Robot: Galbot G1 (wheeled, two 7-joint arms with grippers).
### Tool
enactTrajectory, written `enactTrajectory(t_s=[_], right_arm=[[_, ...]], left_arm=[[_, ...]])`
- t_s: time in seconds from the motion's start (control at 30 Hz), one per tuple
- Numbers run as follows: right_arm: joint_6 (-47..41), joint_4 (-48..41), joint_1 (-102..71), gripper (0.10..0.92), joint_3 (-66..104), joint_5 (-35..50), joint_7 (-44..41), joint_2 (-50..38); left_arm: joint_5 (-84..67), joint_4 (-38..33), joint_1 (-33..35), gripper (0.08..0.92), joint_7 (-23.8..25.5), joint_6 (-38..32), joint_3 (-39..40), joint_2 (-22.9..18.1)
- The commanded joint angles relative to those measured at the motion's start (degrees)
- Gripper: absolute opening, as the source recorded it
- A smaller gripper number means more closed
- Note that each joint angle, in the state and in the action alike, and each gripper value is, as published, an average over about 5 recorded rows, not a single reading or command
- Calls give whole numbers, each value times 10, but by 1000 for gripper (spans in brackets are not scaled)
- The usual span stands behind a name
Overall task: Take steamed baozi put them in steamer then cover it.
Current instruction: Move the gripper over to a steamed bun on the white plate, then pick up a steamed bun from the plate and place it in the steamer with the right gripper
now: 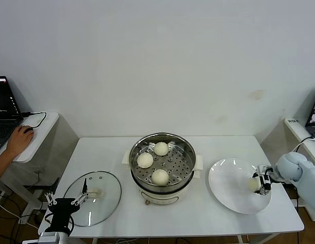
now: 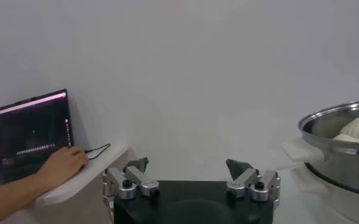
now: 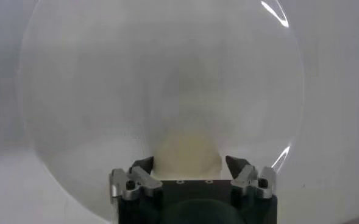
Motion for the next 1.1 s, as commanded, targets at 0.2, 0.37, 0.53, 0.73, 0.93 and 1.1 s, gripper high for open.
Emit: enactTrajectory(t_s=[0.2,0.37,0.53,0.73,0.93,1.1], right_arm=[[-8,15,26,595,-13,8,-20,-14],[-27,68,109,578,-73,50,-26,-54],[-56,127,219,577,-144,135,-34,-89],[-103,201,371,581,-231,236,-29,-93],[-164,256,574,587,-396,339,3,-33],[-211,258,644,594,-464,405,39,56]], left_arm=[[0,-3,1,823,0,0,0,1],[-1,0,-2,823,1,0,-1,2],[-2,5,-8,823,0,0,4,2],[0,7,-15,823,0,1,9,3],[2,8,-20,823,0,3,16,3],[1,6,-23,823,0,3,14,2]])
